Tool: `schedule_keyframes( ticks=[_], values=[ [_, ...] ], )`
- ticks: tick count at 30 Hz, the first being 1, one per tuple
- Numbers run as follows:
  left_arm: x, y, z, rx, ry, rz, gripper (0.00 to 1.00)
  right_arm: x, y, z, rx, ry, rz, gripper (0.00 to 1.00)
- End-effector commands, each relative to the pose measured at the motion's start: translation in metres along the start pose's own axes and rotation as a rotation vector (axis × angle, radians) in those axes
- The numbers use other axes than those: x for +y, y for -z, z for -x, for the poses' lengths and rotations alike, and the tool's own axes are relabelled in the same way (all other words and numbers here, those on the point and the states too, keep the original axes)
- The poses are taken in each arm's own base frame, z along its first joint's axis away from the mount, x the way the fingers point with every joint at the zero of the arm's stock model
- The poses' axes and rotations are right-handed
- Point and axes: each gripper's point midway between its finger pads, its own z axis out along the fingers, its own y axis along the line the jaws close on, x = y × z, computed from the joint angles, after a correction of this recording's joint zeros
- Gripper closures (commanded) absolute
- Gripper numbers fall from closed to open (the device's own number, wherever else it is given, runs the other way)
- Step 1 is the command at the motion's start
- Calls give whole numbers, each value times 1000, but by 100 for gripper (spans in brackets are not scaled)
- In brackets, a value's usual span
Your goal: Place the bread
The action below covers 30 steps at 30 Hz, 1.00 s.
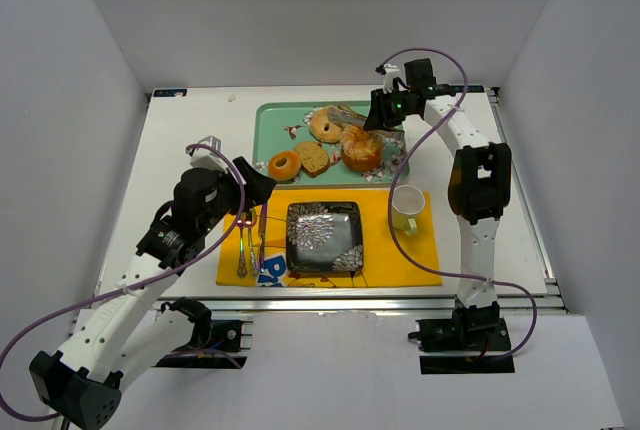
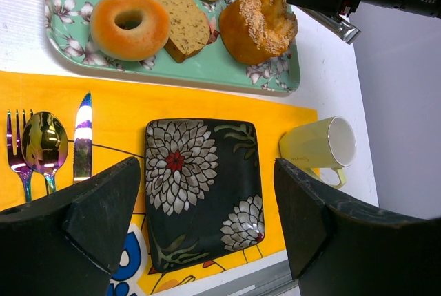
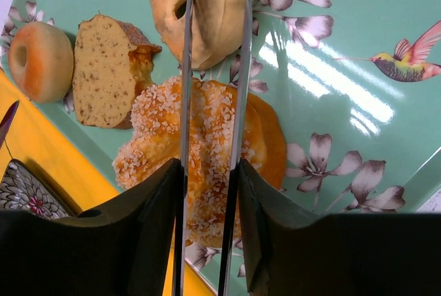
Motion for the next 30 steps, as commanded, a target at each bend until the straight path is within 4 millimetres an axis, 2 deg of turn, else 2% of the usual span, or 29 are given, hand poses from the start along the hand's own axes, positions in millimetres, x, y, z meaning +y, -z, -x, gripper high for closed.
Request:
schedule_keyframes(
  ticks=[1,8,21,26,30],
  values=[
    [-10,6,19,-53,-2,-21,12,8,9,30,-77,47,24,58],
    [-13,7,21,-59,-1,-28,12,15,19,45,-116,75,33,67],
    [-16,6,24,-62,-2,-37,12,26,46,68,-181,105,48,76],
    [-17,6,25,-67,-3,-43,12,43,65,80,-221,118,79,87],
    [-19,8,27,-70,-3,-47,13,61,80,88,-248,123,126,91]
  ],
)
